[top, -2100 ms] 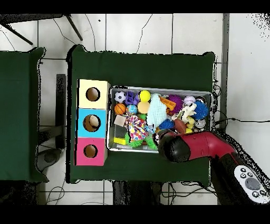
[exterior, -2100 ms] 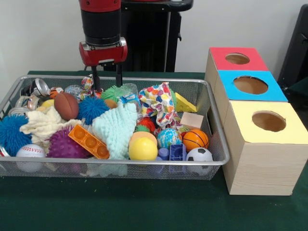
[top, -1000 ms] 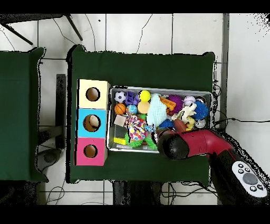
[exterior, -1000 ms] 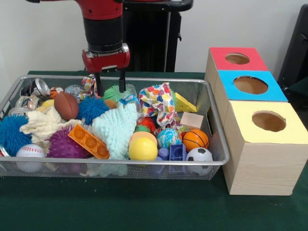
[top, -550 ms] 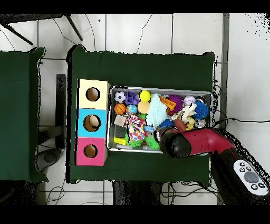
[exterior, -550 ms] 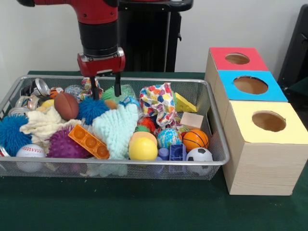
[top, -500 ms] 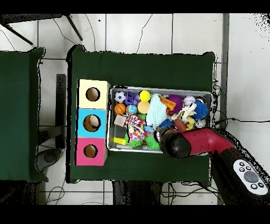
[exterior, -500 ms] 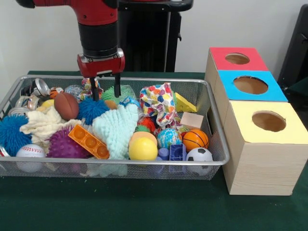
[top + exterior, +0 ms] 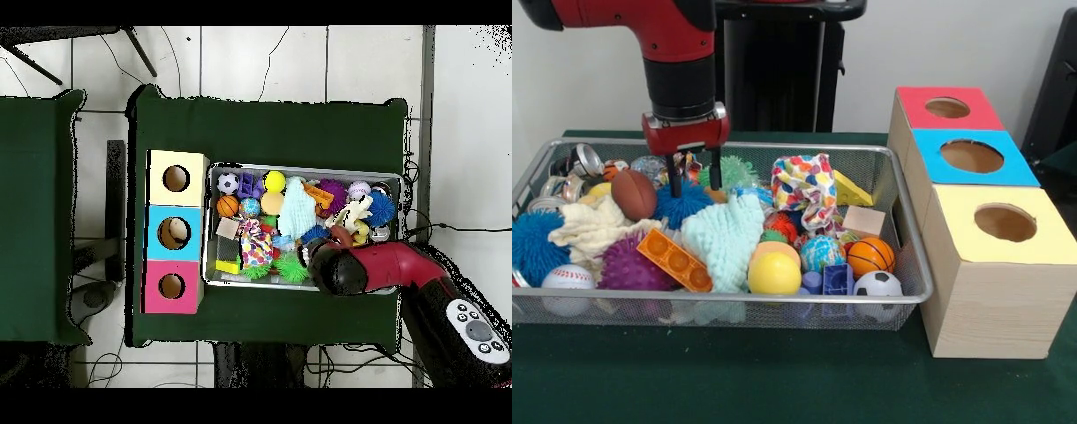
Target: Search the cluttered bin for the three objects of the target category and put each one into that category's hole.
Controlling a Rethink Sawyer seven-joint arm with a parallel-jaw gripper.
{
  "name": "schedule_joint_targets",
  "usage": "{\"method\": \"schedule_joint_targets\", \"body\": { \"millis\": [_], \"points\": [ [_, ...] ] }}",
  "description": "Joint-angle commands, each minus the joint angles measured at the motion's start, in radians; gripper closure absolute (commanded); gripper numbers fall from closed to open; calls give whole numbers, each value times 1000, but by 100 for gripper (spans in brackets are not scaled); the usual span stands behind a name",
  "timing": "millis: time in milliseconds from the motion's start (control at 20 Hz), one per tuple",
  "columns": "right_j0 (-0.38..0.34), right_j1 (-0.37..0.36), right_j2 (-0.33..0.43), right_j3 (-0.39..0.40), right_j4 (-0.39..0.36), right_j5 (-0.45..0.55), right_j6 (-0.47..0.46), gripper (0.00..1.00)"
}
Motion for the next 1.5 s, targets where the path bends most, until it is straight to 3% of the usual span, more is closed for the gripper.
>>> {"method": "schedule_joint_targets", "body": {
  "millis": [50,950,1200,1500],
  "points": [
    [-12,70,65,-99,-91,7,-221,0],
    [-17,92,68,-104,-100,4,-218,0],
    [-18,22,71,-91,-77,87,-281,0],
    [-35,57,58,-110,-104,73,-295,0]
  ]
}}
